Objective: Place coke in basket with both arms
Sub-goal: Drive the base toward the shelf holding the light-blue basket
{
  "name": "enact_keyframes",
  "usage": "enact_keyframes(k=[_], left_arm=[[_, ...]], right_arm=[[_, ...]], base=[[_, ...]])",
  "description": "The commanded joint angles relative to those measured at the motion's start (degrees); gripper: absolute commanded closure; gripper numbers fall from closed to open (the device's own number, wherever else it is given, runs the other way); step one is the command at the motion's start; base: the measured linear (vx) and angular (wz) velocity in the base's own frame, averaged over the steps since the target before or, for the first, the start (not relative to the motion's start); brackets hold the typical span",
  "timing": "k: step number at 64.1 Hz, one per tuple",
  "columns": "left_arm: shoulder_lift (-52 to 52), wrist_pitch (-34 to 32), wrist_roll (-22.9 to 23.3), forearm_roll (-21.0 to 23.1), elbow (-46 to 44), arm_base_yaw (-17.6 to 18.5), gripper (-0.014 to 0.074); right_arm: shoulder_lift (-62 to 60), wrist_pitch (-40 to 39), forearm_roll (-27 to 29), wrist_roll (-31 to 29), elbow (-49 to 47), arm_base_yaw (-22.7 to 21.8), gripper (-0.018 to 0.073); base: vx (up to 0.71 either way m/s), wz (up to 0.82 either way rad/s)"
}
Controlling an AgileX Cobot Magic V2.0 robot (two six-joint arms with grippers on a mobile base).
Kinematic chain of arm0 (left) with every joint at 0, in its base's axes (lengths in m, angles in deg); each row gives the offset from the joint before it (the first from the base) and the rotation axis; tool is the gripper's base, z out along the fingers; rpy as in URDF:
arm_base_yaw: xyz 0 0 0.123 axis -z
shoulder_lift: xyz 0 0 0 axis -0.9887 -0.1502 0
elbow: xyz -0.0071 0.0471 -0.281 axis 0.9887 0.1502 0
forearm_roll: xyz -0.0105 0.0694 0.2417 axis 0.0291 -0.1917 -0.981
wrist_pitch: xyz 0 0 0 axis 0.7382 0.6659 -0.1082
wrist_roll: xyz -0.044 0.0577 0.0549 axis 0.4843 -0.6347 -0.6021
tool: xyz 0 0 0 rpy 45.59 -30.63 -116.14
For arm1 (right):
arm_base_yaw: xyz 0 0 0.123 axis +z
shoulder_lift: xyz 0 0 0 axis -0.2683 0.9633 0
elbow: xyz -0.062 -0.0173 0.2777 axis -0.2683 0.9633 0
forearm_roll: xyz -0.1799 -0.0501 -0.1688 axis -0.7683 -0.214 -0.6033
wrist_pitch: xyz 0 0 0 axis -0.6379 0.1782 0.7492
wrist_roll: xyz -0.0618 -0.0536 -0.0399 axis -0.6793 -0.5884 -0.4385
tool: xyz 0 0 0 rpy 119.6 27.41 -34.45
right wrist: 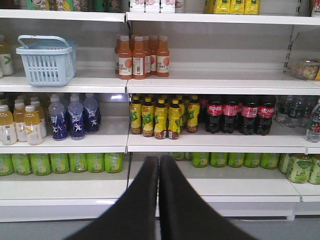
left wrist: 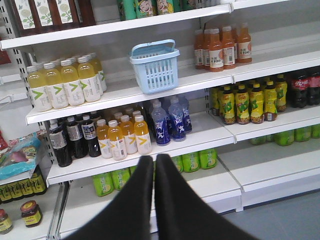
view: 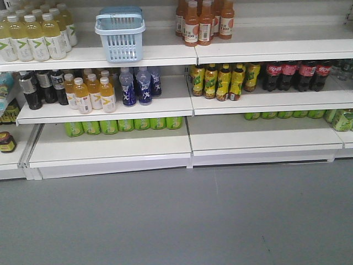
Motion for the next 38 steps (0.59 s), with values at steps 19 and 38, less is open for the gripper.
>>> enact_keyframes(k=[19,38], left_arm=[[1.1,-4.1,0.3,0.0,-0.1,0.0,0.0603],[1.1,-4.1,0.3,0.0,-0.1,0.0,0.0603]], right_arm=[[-1.0,-3.8,-0.1,-0.2,0.6,0.0,0.0568],[-1.0,-3.8,-0.1,-0.2,0.6,0.0,0.0568]], base=[[0.13,0.0],[0.1,-0.05]])
